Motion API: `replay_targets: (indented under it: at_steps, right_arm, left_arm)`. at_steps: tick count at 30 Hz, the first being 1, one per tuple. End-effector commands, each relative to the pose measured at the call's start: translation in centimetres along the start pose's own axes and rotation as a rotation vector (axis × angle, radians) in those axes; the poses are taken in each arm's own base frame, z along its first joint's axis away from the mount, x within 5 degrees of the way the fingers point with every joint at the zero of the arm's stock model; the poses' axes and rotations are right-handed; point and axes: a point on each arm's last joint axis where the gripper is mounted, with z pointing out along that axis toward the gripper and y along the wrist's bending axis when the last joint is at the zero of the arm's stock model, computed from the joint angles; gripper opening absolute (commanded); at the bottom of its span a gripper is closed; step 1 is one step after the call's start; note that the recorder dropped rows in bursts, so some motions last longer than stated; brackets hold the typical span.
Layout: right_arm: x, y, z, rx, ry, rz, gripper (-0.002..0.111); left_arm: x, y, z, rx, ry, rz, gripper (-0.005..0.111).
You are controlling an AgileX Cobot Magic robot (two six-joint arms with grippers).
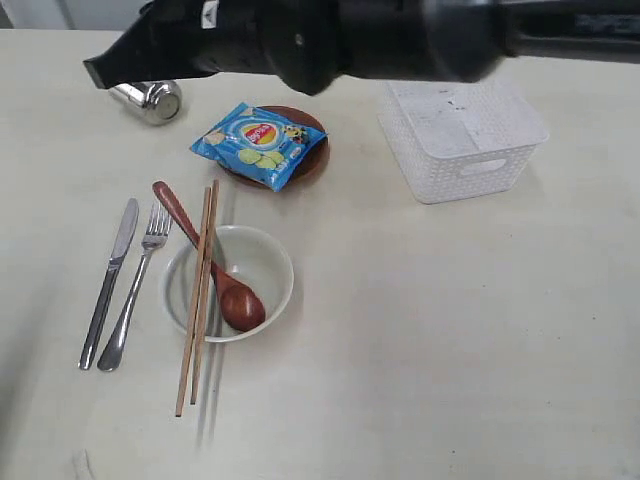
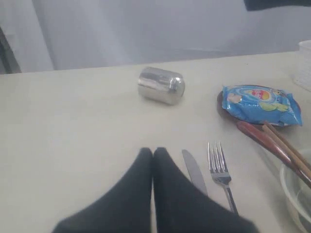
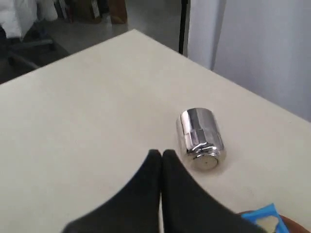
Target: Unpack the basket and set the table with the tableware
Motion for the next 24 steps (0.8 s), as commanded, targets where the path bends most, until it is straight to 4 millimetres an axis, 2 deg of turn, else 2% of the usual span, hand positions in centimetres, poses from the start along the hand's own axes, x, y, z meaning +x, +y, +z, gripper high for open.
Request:
replay_targets:
  at_steps: [1, 5, 9, 14, 18, 21, 24]
  right_arm:
    - [1.5, -2.2, -6.4, 0.085, -0.175, 0.097, 0.0]
    - [2.5, -5.2, -10.6, 0.189, -0.218, 0.191, 0.0]
    - [1.5, -7.2, -13.8, 0.233, -0.181, 0.251, 0.0]
    - [-0.7, -7.5, -17.5, 0.254, -0.253, 0.195, 0.0]
    - [-1.7, -7.7, -20.3, 0.267, -0.283, 0.201, 0.0]
    - [-1.3, -8.3, -22.0, 0.313, -0.335, 0.204, 0.0]
    - [0.3, -10.1, -23.0, 0.394, -0.339, 0.276, 0.0]
  left_arm:
    - [0.1, 0.0, 0.0, -0.001, -0.003, -0.011, 0.0]
    - [0.1, 0.0, 0.0, -0.001, -0.003, -0.011, 0.0]
    - [0.1, 0.0, 0.0, -0.001, -0.003, -0.011, 0.0]
    - [0.1, 0.0, 0.0, -0.001, -0.003, -0.011, 0.0]
    - [0.1, 0.0, 0.0, -0.001, -0.003, -0.011, 0.0]
    - [0.1, 0.0, 0.0, -0.001, -0.003, -0.011, 0.0]
    - [0.1, 0.0, 0.0, -0.001, -0.003, -0.011, 0.0]
